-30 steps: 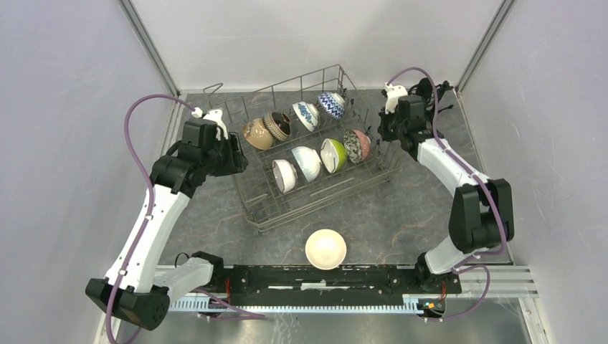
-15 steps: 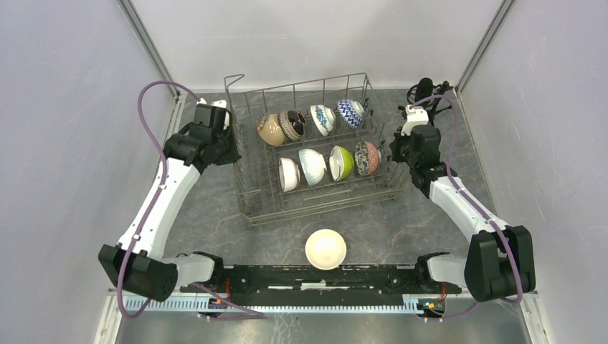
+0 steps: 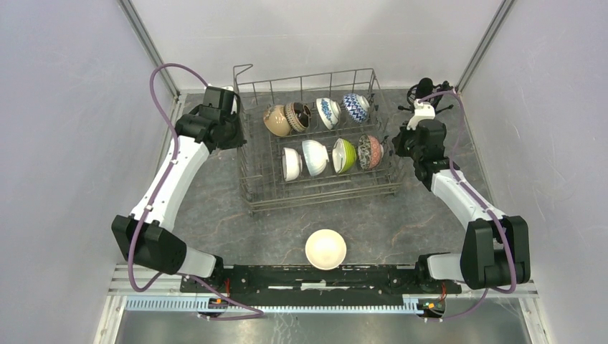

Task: Load the bowls into the dish rack
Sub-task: Move the dish rack to the center of the board, then pick up the bowl from the center of the board.

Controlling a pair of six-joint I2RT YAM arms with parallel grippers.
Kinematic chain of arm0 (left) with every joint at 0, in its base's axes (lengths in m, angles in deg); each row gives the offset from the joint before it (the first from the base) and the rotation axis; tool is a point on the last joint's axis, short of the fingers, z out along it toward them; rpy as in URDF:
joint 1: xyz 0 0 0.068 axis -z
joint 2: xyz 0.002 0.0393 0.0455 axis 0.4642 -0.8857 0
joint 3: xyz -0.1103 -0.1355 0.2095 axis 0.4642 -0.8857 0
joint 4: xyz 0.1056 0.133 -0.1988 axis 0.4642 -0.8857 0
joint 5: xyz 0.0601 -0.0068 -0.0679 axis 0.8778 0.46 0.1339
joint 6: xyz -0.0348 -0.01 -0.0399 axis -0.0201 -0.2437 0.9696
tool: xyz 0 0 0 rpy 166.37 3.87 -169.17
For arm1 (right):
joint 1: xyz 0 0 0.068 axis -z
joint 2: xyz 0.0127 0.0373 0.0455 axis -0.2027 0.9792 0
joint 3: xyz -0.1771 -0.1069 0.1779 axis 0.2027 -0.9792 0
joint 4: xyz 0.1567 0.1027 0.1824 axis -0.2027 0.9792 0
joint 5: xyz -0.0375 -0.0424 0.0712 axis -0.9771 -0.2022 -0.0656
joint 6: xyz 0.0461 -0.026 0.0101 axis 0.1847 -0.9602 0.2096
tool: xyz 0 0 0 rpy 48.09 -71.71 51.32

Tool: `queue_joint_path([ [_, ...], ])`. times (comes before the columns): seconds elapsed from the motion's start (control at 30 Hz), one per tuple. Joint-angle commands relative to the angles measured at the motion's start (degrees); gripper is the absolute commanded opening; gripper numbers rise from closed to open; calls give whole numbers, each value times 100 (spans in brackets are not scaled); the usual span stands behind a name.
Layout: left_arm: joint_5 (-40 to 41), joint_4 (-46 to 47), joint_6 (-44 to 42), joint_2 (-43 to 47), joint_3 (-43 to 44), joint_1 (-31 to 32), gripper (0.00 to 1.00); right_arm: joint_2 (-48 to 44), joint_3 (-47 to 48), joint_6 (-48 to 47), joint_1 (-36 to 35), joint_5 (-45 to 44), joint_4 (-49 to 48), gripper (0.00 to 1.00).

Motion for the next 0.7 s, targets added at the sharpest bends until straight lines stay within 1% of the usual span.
queue_joint_path([
  [0.0, -375, 793, -356, 23, 446, 126, 20, -104, -185, 401, 66, -49, -41, 4],
  [0.13, -285, 792, -323, 147, 338, 126, 45, -330, -82, 430, 66, -26, -20, 28],
  [0.27, -62, 768, -362, 428, 228, 126, 60, -569, 212, 285, 66, -160, 191, 51],
  [0.37, 54, 670, -358, 656, 208, 126, 71, -851, 394, 214, 63, -160, 352, 59],
  [0.4, 67, 633, -349, 726, 201, 126, 73, -993, 397, 210, 60, -160, 353, 61],
  [0.53, -8, 507, -301, 999, 164, 125, 82, -1477, 420, 181, 64, -15, 410, 66],
  [0.6, -98, 468, -300, 1159, 98, 125, 85, -1663, 440, 162, 66, 278, 408, 68],
  [0.67, -202, 465, -291, 1337, -10, 126, 95, -1847, 404, 162, 61, 645, 579, 71],
])
